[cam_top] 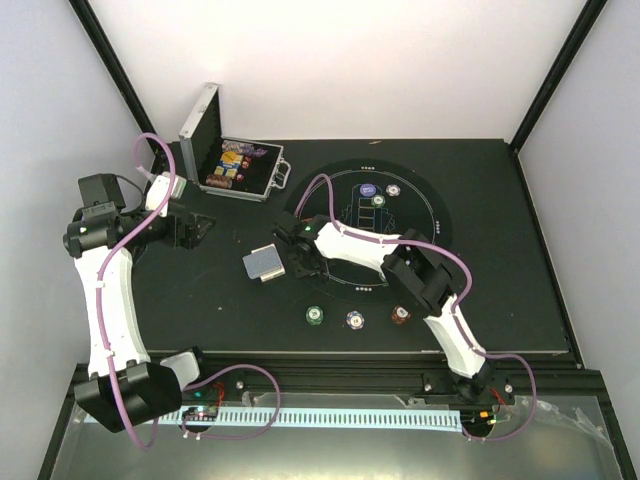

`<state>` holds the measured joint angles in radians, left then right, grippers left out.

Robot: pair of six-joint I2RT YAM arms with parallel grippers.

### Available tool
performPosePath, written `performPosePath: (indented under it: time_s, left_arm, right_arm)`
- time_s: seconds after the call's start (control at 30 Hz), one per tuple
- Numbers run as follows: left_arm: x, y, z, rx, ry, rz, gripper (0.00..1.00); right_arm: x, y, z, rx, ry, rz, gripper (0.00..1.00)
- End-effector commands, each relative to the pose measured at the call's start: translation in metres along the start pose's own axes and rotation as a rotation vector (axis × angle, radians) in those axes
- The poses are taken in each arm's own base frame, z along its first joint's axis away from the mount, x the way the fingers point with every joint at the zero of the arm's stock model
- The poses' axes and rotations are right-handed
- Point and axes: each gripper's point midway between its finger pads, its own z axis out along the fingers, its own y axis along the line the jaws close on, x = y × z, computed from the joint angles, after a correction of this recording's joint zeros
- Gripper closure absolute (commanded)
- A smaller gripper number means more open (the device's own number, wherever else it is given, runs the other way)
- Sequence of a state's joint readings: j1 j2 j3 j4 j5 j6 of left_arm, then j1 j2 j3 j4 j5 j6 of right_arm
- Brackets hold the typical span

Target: Distribute texas hold em gaming equipment

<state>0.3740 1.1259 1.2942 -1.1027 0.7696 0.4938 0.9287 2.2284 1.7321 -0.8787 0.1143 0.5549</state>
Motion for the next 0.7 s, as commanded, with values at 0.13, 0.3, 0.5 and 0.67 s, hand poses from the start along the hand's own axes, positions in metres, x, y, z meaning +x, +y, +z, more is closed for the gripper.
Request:
performPosePath:
  time_s: [0.13, 0.3, 0.5, 0.67]
  left_arm:
    - [-0.013, -0.005, -0.011, -0.003, -0.034, 0.025, 0.01]
    - [-0.011, -0.006, -0.011, -0.003, -0.026, 0.034, 0.01]
    - [-0.012, -0.007, -0.013, -0.007, -0.029, 0.044, 0.01]
    - [-0.013, -0.007, -0.013, -0.002, -0.034, 0.044, 0.01]
  right_arm:
    - [-0.008, -0.013, 0.002, 0.046, -0.009, -0.001, 0.72]
    - [-0.010, -0.012, -0.005, 0.047, -0.007, -0.017, 0.44]
    - [-0.009, -0.018, -0.048, 0.014, -0.056, -0.008, 0.32]
    - [0.014, -0.037, -0.096, -0.021, -0.117, 0.044, 0.30]
